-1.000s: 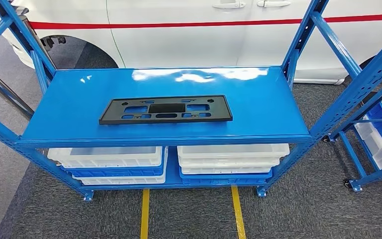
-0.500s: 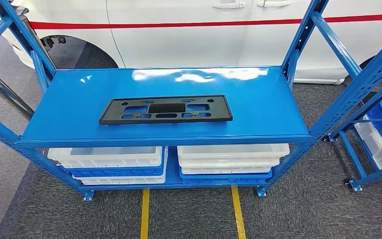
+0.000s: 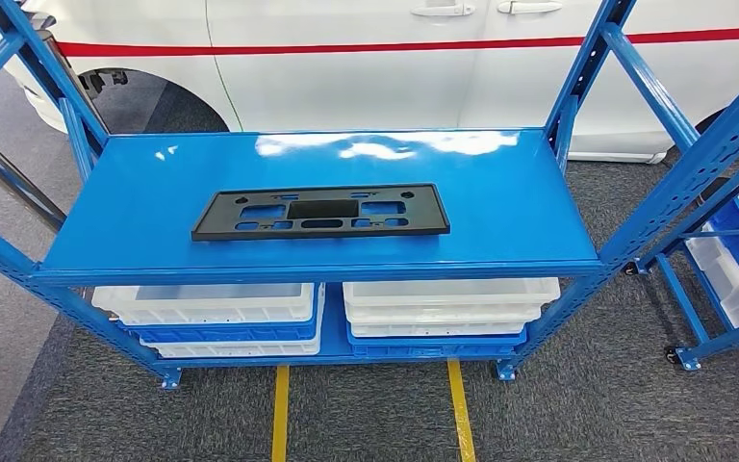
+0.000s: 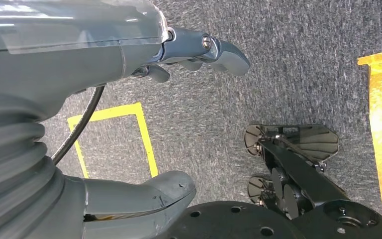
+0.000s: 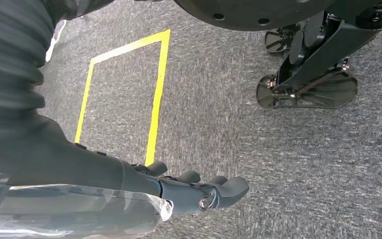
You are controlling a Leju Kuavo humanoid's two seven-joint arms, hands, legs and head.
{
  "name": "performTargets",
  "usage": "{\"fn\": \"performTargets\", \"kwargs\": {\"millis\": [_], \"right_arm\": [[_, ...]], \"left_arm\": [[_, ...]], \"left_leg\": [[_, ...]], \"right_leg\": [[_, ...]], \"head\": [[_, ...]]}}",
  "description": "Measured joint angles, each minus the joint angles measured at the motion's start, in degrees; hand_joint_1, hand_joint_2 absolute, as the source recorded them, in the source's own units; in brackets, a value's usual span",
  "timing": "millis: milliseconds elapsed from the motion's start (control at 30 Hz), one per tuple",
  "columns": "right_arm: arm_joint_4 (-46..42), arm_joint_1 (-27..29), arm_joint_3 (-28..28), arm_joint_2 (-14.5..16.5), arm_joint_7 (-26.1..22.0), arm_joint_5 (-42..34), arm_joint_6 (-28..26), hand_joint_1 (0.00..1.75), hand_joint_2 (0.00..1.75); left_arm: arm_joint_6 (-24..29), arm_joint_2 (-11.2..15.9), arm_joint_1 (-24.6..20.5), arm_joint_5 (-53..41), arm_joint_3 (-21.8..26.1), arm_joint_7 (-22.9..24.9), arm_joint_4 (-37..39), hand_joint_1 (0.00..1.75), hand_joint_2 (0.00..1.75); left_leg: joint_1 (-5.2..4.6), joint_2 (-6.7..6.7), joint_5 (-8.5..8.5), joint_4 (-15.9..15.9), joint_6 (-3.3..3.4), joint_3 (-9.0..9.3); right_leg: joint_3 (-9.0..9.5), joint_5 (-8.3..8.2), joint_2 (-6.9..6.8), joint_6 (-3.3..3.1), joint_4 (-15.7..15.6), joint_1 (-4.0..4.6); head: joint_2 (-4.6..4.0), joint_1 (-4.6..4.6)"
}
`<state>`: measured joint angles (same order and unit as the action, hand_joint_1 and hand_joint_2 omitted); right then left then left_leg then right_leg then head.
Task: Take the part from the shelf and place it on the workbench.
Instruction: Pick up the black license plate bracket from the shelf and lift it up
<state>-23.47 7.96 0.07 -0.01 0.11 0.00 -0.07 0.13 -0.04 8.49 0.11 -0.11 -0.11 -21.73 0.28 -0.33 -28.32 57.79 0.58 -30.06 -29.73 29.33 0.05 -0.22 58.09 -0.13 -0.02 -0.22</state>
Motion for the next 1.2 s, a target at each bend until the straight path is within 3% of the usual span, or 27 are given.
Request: {"fn": "performTargets", "kwargs": {"millis": [567, 600, 700, 733, 1067, 1100, 1200], "right_arm": [[0.00, 0.00, 0.00, 0.00, 0.00, 0.00, 0.00, 0.00, 1.75], [0.00, 0.00, 0.00, 0.01, 0.00, 0.00, 0.00, 0.00, 1.31], [0.00, 0.00, 0.00, 0.00, 0.00, 0.00, 0.00, 0.00, 1.31], [0.00, 0.00, 0.00, 0.00, 0.00, 0.00, 0.00, 0.00, 1.75], [0.00, 0.00, 0.00, -0.01, 0.00, 0.00, 0.00, 0.00, 1.75], [0.00, 0.00, 0.00, 0.00, 0.00, 0.00, 0.00, 0.00, 1.75], [0.00, 0.00, 0.00, -0.01, 0.00, 0.00, 0.00, 0.00, 1.75]], "left_arm": [[0.00, 0.00, 0.00, 0.00, 0.00, 0.00, 0.00, 0.00, 1.75], [0.00, 0.00, 0.00, 0.00, 0.00, 0.00, 0.00, 0.00, 1.75], [0.00, 0.00, 0.00, 0.00, 0.00, 0.00, 0.00, 0.00, 1.75], [0.00, 0.00, 0.00, 0.00, 0.00, 0.00, 0.00, 0.00, 1.75], [0.00, 0.00, 0.00, 0.00, 0.00, 0.00, 0.00, 0.00, 1.75], [0.00, 0.00, 0.00, 0.00, 0.00, 0.00, 0.00, 0.00, 1.31], [0.00, 0.00, 0.00, 0.00, 0.00, 0.00, 0.00, 0.00, 1.31]], "left_leg": [[0.00, 0.00, 0.00, 0.00, 0.00, 0.02], [0.00, 0.00, 0.00, 0.00, 0.00, 0.02], [0.00, 0.00, 0.00, 0.00, 0.00, 0.02], [0.00, 0.00, 0.00, 0.00, 0.00, 0.02], [0.00, 0.00, 0.00, 0.00, 0.00, 0.02], [0.00, 0.00, 0.00, 0.00, 0.00, 0.02], [0.00, 0.00, 0.00, 0.00, 0.00, 0.02]], "right_leg": [[0.01, 0.00, 0.00, 0.00, 0.00, 0.00], [0.01, 0.00, 0.00, 0.00, 0.00, 0.00], [0.02, 0.00, 0.00, 0.00, 0.00, 0.00], [0.02, 0.00, 0.00, 0.00, 0.00, 0.00], [0.02, 0.00, 0.00, 0.00, 0.00, 0.00], [0.02, 0.00, 0.00, 0.00, 0.00, 0.00], [0.02, 0.00, 0.00, 0.00, 0.00, 0.00]], "head": [[0.01, 0.00], [0.01, 0.00], [-0.01, 0.00], [0.00, 0.00], [0.01, 0.00], [0.01, 0.00], [0.00, 0.00]]}}
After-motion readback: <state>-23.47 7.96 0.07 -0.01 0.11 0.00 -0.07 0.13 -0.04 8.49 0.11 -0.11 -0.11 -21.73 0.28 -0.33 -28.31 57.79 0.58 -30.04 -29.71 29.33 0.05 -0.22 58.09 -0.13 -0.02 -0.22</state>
